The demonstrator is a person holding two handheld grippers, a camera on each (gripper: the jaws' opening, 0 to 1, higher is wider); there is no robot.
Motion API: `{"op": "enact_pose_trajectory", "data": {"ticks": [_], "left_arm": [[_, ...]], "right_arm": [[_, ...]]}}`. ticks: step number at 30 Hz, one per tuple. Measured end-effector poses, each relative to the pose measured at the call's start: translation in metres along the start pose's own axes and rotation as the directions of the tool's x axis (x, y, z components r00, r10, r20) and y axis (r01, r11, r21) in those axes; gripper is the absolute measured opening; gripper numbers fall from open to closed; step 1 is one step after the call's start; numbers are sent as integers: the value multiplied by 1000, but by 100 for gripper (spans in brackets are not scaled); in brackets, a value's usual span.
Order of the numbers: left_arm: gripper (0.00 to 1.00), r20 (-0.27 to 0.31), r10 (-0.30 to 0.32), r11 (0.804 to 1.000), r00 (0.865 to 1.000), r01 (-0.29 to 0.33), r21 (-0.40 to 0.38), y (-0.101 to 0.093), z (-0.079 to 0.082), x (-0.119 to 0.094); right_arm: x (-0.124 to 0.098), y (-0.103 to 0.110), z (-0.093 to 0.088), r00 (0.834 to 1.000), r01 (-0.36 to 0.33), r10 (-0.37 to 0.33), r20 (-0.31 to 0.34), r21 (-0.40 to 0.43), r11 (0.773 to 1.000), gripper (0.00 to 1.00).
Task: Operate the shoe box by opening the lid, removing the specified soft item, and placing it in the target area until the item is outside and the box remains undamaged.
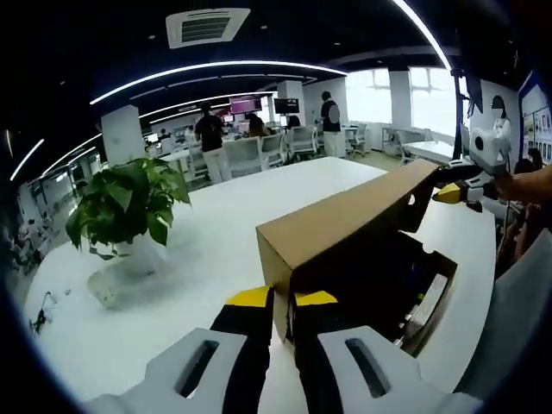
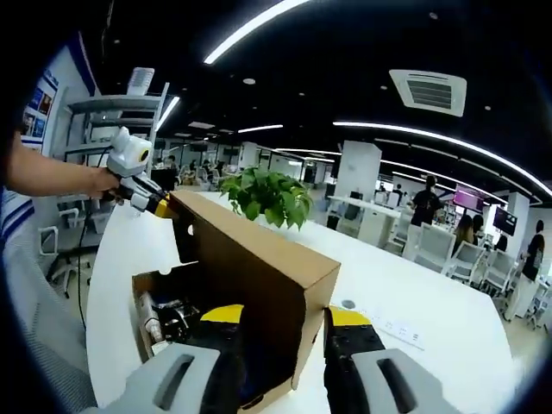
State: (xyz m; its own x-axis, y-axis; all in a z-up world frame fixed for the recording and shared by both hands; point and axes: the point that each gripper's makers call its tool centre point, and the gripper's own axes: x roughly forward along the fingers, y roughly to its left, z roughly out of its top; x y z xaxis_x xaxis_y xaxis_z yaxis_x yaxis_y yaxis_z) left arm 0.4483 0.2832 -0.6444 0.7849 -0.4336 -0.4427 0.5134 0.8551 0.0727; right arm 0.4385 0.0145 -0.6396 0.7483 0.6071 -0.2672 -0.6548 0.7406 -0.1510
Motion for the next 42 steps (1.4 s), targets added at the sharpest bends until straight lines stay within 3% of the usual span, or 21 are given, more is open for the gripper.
{"op": "enact_pose_trajectory", "data": {"ticks": [8, 24, 42], "left_arm": [[4, 5, 23, 1000, 1000, -23, -8, 7, 4, 6], [3, 20, 62, 997, 998, -61, -43, 19, 14, 22], [2, 28, 101, 991, 995, -98, -88, 25, 19, 37]], "right_arm": [[12, -14, -23, 998, 59, -59, -31, 22, 998, 28], [23, -29, -73, 985, 123, -109, -132, 103, 987, 18], [38, -29, -82, 979, 144, -126, -162, 108, 984, 0]]}}
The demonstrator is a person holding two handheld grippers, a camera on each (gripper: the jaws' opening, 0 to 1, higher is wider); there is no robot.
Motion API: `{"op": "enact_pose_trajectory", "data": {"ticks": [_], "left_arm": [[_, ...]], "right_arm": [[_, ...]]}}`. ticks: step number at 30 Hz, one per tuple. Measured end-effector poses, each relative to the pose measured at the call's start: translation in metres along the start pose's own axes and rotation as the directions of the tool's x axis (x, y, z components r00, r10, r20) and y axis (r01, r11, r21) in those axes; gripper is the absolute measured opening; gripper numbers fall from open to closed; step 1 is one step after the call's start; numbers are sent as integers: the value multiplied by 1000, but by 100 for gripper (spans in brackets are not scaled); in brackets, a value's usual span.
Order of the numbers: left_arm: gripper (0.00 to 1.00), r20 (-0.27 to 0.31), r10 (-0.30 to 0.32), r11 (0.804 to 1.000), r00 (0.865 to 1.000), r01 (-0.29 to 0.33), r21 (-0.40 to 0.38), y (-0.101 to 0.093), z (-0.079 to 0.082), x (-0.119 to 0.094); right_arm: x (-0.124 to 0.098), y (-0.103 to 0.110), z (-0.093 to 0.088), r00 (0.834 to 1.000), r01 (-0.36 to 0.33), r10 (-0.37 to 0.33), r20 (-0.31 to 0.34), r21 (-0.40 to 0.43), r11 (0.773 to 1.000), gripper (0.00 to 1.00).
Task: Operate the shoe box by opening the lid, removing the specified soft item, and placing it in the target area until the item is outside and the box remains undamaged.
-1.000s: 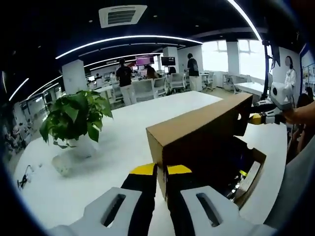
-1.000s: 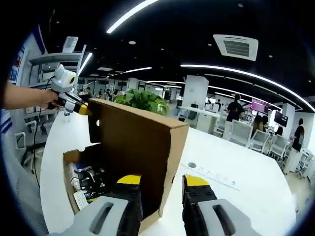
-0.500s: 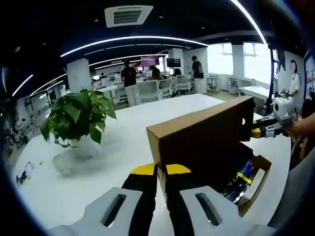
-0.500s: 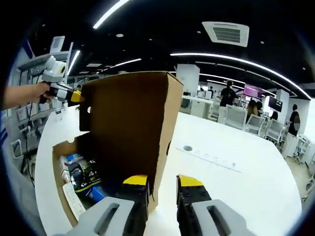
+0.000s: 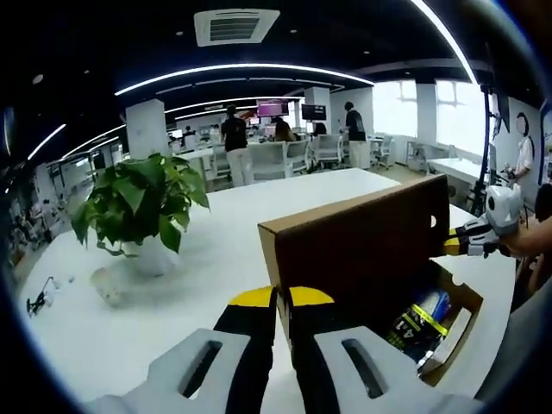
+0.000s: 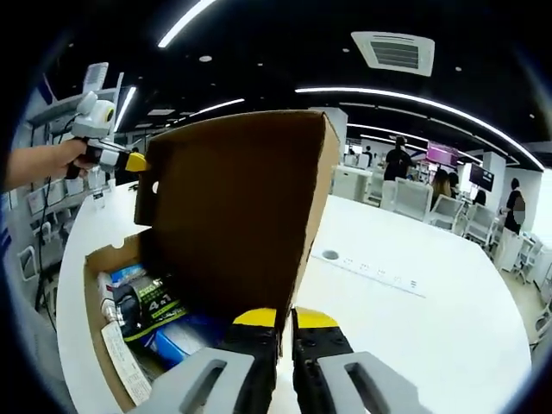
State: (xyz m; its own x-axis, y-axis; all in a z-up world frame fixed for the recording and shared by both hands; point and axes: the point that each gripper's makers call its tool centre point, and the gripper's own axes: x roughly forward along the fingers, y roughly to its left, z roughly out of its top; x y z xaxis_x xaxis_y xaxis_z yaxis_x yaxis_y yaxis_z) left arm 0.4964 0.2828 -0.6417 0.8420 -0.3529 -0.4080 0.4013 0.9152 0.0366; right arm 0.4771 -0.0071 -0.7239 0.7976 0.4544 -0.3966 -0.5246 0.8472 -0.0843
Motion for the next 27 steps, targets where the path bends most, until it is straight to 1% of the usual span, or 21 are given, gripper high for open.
{"op": "enact_pose_trajectory", "data": {"ticks": [5, 8, 10, 12, 13, 16, 22, 24, 27], "left_arm": [[3, -1, 13, 1000, 1000, -13, 18, 1, 1, 5], [3, -3, 31, 999, 1000, -31, 37, 2, -2, 8], [5, -24, 43, 998, 999, -42, 46, 3, -9, 11], [9, -39, 59, 997, 998, -57, 44, 6, -17, 12], [11, -55, 67, 998, 996, -66, 19, 7, -24, 12], [15, -70, 71, 997, 995, -72, -16, 9, -36, 12], [11, -103, 59, 997, 993, -63, -33, 3, -56, 12], [8, -111, 50, 997, 993, -56, -55, 0, -62, 12], [5, -126, 44, 997, 991, -52, -58, -3, -69, 13]], "right_arm": [[1, -2, 0, 1000, 6, -6, -4, -10, 1000, 0], [2, -3, 1, 1000, 7, -7, -6, -13, 1000, 0], [2, -3, 1, 1000, 8, -8, -7, -13, 1000, 0], [2, -4, 1, 1000, 8, -8, -10, -15, 1000, 0], [2, -4, 1, 1000, 7, -8, -11, -19, 1000, 0], [3, -5, 1, 1000, 6, -6, -13, -19, 1000, 0], [6, -6, 2, 1000, 8, -8, -16, -19, 1000, 0], [7, -7, 3, 1000, 6, -7, -19, -20, 1000, 0], [9, -7, 3, 1000, 5, -5, -23, -22, 1000, 0]]}}
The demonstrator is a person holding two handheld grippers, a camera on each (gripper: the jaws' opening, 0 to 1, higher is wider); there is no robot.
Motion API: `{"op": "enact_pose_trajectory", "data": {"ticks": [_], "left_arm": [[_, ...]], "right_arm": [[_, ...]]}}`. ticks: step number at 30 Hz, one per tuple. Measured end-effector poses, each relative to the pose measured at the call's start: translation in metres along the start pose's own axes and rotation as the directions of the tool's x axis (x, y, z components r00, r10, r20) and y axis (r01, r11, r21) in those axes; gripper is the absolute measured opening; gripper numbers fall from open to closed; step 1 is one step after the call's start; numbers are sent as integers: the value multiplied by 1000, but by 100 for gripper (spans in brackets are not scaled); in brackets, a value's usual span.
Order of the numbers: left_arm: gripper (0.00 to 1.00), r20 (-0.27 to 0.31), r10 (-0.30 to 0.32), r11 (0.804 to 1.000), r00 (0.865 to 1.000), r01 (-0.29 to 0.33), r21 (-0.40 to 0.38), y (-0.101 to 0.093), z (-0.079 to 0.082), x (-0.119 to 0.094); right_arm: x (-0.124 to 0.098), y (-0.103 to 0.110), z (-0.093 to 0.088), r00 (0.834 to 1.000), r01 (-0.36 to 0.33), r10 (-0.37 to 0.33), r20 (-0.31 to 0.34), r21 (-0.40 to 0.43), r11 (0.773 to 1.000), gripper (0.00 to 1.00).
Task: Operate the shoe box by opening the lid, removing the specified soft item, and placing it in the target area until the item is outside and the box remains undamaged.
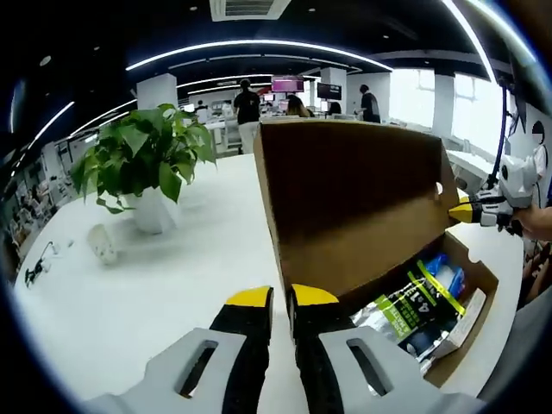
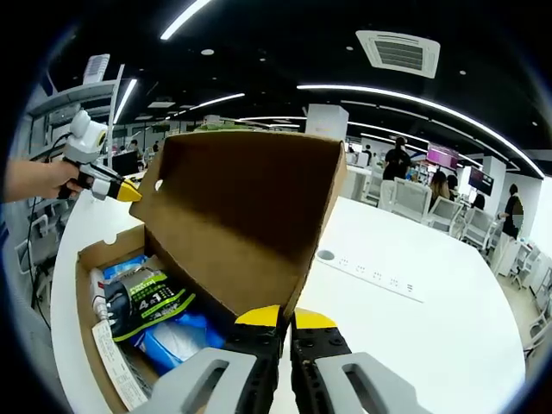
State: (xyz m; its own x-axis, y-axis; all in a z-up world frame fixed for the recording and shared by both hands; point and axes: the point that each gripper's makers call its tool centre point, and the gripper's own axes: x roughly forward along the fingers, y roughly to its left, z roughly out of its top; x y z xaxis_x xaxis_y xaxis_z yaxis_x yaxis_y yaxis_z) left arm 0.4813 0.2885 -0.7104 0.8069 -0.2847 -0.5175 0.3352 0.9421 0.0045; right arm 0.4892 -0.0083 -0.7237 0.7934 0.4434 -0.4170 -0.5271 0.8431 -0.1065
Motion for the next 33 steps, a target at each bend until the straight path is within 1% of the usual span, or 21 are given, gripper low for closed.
{"op": "enact_pose_trajectory", "data": {"ticks": [3, 5, 19, 33], "left_arm": [[2, -3, -5, 1000, 1000, 5, -13, -2, -3, 2], [1, -4, -3, 1000, 1000, 3, -16, -3, -3, 3], [1, -8, 7, 1000, 1000, -7, -28, 3, 2, 13], [1, -17, 7, 999, 1000, -8, -48, 8, 1, 25]], "right_arm": [[2, -1, 0, 1000, -2, 2, -3, 3, 1000, 0], [3, -1, 1, 1000, -3, 3, -6, 3, 1000, 0], [14, -7, 2, 1000, -11, 11, -20, 7, 1000, 0], [23, -11, -1, 999, -15, 15, -36, 13, 1000, 1]]}}
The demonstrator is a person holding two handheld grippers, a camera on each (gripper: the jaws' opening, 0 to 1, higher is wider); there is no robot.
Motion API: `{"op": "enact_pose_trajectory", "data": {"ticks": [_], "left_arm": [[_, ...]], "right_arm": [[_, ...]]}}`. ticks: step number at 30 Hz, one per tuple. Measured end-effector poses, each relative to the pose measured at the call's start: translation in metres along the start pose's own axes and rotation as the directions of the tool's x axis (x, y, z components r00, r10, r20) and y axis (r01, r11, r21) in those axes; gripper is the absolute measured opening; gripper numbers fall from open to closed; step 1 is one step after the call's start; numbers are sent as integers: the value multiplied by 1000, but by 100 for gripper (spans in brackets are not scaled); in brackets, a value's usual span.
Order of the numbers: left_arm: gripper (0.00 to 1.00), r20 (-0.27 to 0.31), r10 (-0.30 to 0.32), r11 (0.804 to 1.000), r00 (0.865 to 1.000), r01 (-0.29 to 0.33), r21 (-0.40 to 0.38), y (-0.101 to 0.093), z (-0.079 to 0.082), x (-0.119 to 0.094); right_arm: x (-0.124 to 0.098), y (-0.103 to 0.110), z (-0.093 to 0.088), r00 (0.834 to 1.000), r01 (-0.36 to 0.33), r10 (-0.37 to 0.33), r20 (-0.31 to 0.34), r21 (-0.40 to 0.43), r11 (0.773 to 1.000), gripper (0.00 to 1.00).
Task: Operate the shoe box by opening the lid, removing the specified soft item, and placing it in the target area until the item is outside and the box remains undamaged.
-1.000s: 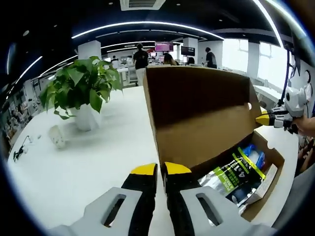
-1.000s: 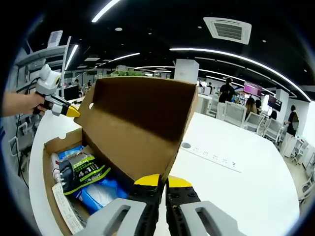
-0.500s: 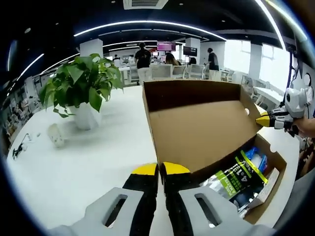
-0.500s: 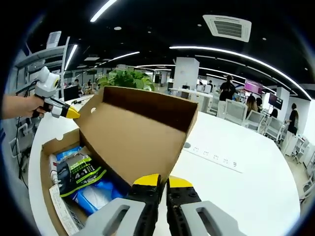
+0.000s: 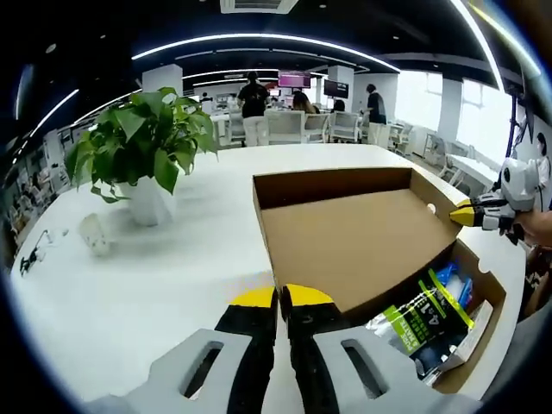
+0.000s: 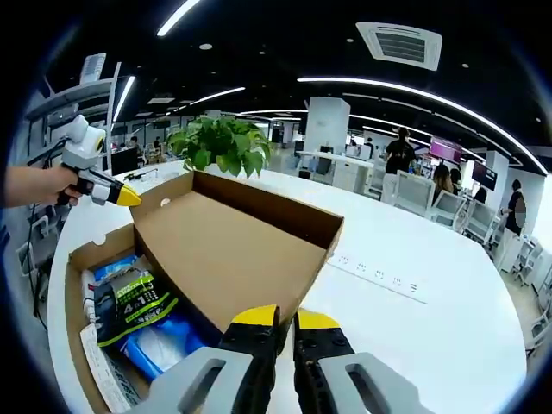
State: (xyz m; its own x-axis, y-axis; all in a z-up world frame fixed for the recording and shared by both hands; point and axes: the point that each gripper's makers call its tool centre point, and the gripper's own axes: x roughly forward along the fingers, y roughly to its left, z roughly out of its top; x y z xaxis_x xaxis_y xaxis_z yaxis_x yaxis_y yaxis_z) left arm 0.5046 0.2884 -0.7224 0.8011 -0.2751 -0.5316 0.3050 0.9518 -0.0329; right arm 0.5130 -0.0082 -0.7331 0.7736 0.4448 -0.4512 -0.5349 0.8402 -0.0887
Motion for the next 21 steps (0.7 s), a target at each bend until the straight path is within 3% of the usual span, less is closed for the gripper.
{"op": "enact_pose_trajectory", "data": {"ticks": [21], "left_arm": [[1, -20, 4, 1000, 1000, -4, -10, 4, -1, 14]], "right_arm": [[10, -3, -4, 999, -6, 6, -31, -3, 1000, 3]]}}
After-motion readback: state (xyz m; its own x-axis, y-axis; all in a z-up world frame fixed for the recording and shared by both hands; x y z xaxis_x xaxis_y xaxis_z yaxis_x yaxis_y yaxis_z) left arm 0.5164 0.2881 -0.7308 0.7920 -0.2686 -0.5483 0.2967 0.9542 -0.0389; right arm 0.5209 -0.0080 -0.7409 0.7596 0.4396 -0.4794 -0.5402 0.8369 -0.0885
